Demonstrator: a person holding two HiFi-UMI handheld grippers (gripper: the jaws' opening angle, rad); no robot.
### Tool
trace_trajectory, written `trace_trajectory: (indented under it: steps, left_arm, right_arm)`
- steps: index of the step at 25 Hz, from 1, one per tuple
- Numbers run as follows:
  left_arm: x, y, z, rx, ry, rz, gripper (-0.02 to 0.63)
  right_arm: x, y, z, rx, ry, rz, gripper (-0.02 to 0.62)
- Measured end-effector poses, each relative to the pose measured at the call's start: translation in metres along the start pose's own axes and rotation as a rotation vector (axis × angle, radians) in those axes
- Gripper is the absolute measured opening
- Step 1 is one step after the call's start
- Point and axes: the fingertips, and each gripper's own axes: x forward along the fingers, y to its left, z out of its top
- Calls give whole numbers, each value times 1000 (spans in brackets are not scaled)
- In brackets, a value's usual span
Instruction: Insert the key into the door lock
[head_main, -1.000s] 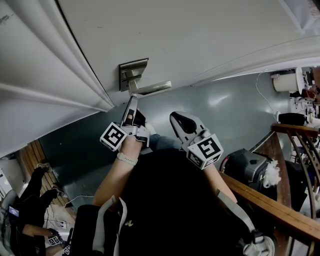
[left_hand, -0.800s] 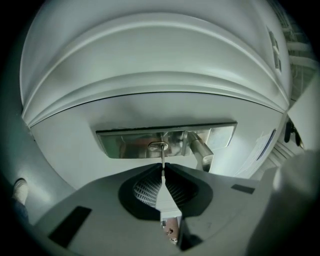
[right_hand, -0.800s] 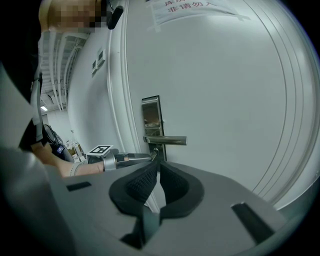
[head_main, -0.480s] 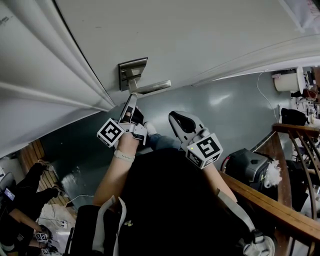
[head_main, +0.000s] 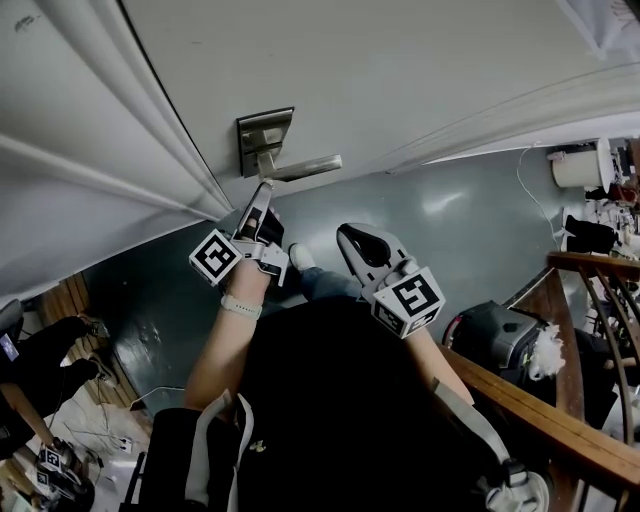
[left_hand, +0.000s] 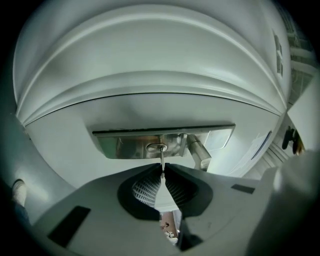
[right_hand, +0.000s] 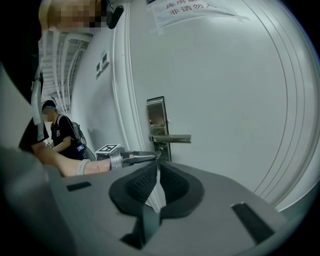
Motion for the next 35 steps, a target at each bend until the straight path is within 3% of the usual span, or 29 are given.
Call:
trace_trajectory:
  steps: [5, 10, 18, 26, 35]
  left_arm:
    - [-14, -1, -7, -20, 14, 1, 25]
    - [-33, -7, -8, 58, 22, 21, 21]
    - [-71, -26, 18, 184, -52, 55, 9]
    - [-110, -63, 42, 483, -109, 135, 11]
    - [-141, -93, 58, 907, -89, 293, 11]
  right_arm:
    - [2, 4, -3, 13, 9, 23, 28]
    - [7, 14, 2, -6, -3, 77, 28]
    - [21, 34, 12, -42, -22, 189, 28]
    - [37, 59, 33, -85, -54, 297, 28]
    - [56, 93, 62, -138, -107, 428, 28]
